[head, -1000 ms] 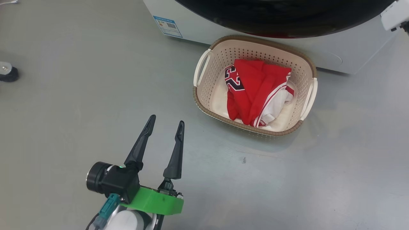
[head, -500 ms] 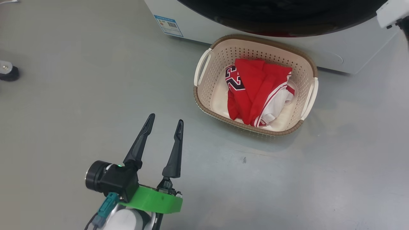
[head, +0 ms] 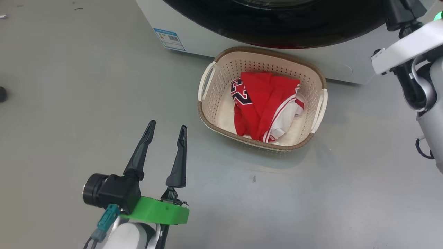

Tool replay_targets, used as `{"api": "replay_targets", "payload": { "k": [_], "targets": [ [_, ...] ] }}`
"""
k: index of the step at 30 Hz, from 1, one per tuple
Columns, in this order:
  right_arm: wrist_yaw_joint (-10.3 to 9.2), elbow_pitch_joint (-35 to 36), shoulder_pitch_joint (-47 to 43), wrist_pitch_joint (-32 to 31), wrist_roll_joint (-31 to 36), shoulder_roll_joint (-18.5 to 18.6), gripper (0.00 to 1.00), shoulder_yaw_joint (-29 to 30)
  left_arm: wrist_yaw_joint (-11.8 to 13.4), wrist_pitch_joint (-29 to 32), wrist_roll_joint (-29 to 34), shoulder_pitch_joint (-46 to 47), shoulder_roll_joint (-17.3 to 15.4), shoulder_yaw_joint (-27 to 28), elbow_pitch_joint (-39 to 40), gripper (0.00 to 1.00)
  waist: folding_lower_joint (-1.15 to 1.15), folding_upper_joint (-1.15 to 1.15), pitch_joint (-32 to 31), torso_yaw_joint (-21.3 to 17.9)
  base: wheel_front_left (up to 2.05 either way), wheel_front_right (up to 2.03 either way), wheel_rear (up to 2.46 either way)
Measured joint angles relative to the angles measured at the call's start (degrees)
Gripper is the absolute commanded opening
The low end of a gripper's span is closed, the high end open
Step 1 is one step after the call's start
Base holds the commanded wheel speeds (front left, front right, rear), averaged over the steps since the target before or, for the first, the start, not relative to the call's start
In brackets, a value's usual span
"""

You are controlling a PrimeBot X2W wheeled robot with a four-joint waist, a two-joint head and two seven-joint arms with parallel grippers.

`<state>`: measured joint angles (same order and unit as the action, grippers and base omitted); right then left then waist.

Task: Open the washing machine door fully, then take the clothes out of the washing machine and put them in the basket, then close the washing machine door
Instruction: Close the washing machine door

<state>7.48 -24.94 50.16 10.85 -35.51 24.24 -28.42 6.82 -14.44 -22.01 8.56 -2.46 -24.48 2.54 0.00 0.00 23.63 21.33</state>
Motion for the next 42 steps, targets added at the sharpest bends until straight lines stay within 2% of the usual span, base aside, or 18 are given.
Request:
{"api": "replay_targets", "payload": {
  "k": [13,14,16,17,22,28,38,42],
  "targets": [
    [0.00,2.21,-11.88,3.27,-2.24,-1.80,0.00,1.69,0.01,0.00,2.07,-0.11,0.01,3.66,-1.64,1.00,0.00,0.00,-2.66,-5.28,0.00,0.00,0.00],
    [0.00,2.41,-12.68,3.34,-2.24,-1.91,0.10,1.66,0.01,0.00,2.02,-0.15,0.01,3.63,-1.78,1.00,0.00,0.00,-2.94,-5.73,0.00,0.00,0.00],
    [0.00,2.78,-14.06,3.35,-1.99,-2.03,0.43,1.79,0.01,0.00,2.05,-0.17,0.01,3.71,-2.04,1.00,0.00,0.00,-3.51,-6.64,0.00,0.00,0.00],
    [0.00,2.90,-15.32,3.36,-1.65,-2.03,0.99,2.03,0.01,0.00,2.14,-0.20,0.01,3.70,-2.58,1.00,0.00,0.00,-4.13,-7.51,0.00,0.00,0.00],
    [-0.16,3.78,-19.22,3.61,-0.53,-2.14,1.00,3.65,0.01,0.00,2.44,-0.41,0.01,3.75,-4.11,1.00,0.00,0.00,-5.97,-9.45,0.00,0.00,0.00],
    [-1.71,6.86,-23.43,3.61,-0.13,-3.69,1.00,7.59,0.01,0.00,2.44,-0.95,0.00,3.81,-5.64,1.00,0.00,0.00,-8.52,-11.40,0.00,0.00,0.00],
    [-3.80,9.96,-33.27,3.61,0.90,-6.50,1.00,10.37,0.01,0.00,2.80,-3.39,-0.04,4.03,-7.73,1.00,0.00,0.00,-12.80,-14.53,0.00,0.00,0.00],
    [-5.45,10.81,-36.68,3.61,2.98,-6.70,1.00,11.70,0.01,0.00,2.81,-4.34,-0.26,4.53,-8.44,1.00,0.00,0.00,-14.37,-15.67,0.00,0.00,0.00]
  ]
}}
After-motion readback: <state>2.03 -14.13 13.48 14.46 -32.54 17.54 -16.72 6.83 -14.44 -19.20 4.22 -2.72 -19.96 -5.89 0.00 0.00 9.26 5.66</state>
